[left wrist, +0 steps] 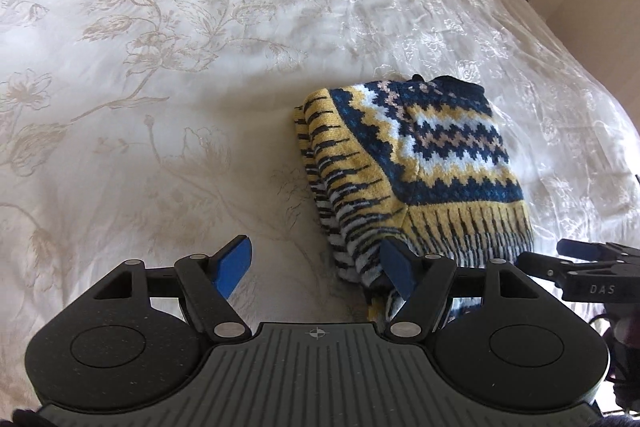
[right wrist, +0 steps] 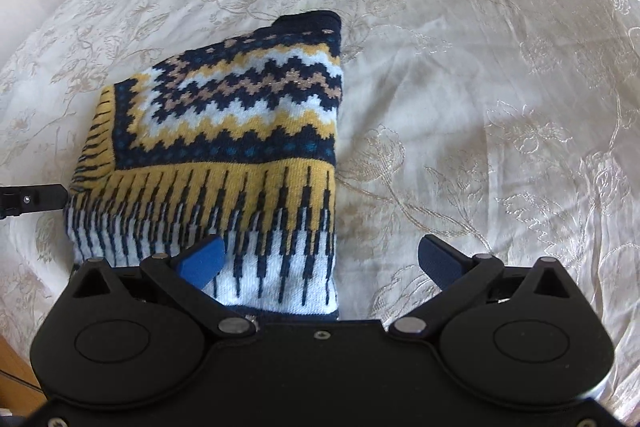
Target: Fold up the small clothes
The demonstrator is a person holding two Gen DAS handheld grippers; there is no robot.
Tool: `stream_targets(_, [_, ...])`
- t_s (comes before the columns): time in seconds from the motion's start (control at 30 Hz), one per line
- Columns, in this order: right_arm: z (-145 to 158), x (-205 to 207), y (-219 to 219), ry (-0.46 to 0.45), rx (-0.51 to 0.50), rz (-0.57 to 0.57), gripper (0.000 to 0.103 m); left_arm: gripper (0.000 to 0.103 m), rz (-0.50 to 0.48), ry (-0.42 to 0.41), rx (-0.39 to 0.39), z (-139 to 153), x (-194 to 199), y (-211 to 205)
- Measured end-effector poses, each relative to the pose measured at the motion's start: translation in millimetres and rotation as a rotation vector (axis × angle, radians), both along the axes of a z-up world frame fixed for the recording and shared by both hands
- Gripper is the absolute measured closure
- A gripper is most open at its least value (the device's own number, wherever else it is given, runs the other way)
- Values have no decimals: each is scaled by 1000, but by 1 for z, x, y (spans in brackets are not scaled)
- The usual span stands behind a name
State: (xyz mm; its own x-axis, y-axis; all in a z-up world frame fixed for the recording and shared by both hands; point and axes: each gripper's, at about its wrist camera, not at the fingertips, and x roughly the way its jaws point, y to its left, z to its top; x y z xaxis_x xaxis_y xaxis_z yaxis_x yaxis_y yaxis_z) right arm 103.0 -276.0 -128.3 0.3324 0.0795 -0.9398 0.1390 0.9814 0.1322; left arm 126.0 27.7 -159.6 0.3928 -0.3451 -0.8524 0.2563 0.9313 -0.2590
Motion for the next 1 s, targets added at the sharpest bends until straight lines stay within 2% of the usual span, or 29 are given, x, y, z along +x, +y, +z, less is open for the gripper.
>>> stream_targets(0.07, [9,-5,0,-26,15,14,1,28,16,-14,4,9,-13,-1])
stream_targets(0.13, [21,-11,-1,-57,11,25,1,13,26,-31,8,17,-26,-3])
stream_targets(0.17, [28,-13,-1,-76,8,28,1,9,29,-42,11,22,-31,-6])
stream_targets(0.27, [49,-23,-6,-133,3,20,1,2,34,-90,25,37,-46,-15])
stream_targets(0.53, [90,-43,-18,-234,29,7,1,1,78,-171,47,80,-78,-37])
stream_targets(0.6, [102,-52,-21,-276,62,11,1,1,80,-186,60,91,-85,-42])
stream_targets(0.77, [132,-68,-19,-393,98,64,1,1,116,-282,108,126,-108,-54])
stream_targets(0.9, [153,-78,-11,-461,47,70,1,1,140,-371,150,152,-124,-63])
stream_targets(1.0, [163,-84,-4,-472,-45,23,1,1,172,-389,184,162,-130,-68])
